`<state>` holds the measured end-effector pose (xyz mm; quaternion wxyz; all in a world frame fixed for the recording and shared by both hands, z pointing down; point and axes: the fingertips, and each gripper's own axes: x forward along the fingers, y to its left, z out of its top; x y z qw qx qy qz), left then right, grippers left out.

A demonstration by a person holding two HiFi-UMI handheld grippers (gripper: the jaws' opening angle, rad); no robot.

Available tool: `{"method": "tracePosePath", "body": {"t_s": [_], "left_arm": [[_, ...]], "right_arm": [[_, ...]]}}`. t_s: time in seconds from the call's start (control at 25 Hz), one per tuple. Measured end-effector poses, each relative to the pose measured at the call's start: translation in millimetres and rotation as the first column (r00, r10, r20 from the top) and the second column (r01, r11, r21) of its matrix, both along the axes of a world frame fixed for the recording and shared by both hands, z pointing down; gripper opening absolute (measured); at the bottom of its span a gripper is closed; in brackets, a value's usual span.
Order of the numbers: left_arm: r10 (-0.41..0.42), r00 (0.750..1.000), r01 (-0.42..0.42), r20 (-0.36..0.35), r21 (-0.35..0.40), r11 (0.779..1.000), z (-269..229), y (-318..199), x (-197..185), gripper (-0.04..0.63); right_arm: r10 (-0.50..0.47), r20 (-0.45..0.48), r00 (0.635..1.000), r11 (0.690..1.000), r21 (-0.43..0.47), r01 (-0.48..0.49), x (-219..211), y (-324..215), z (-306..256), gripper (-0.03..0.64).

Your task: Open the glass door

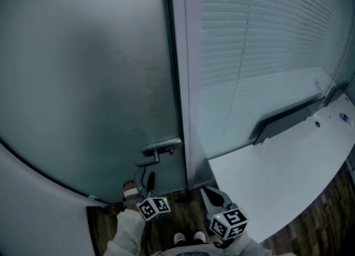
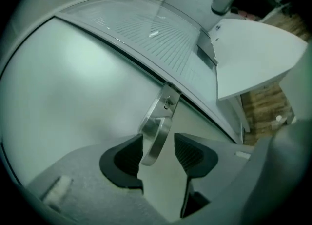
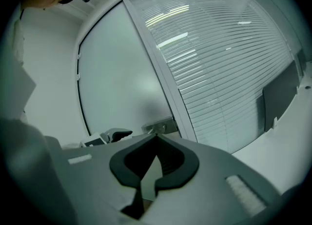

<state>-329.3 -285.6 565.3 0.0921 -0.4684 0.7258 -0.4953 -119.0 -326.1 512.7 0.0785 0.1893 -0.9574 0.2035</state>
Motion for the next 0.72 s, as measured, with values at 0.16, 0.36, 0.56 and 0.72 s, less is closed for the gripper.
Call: {"method": "tracePosePath", "body": {"t_s": [0.16,0.36,0.56,0.72], "left_arm": [[0.016,0.998,-0.013,0.063,-0.059,0.998,2,-15,-17,0.209],[0.04,0.995,-0.031,0.096,-0.092,0.995,8,-25,-26,0.206],[0.051,0.989,-0.033,0.136,-0.131,0.991,10,-31,-31,0.15],[0.061,0.986,-0.04,0.156,-0.137,0.99,15,-32,-33,0.138]], "right_arm": [[-0.004,-0.001,1.0,1.0,-0.01,0.004,-3,1,-6,0.006],[0.005,-0.011,1.0,1.0,-0.022,-0.005,1,-1,-1,0.006],[0.007,-0.017,1.0,1.0,-0.026,-0.007,2,-3,2,0.006],[0.009,-0.019,1.0,1.0,-0.029,-0.01,2,-4,4,0.006]]}}
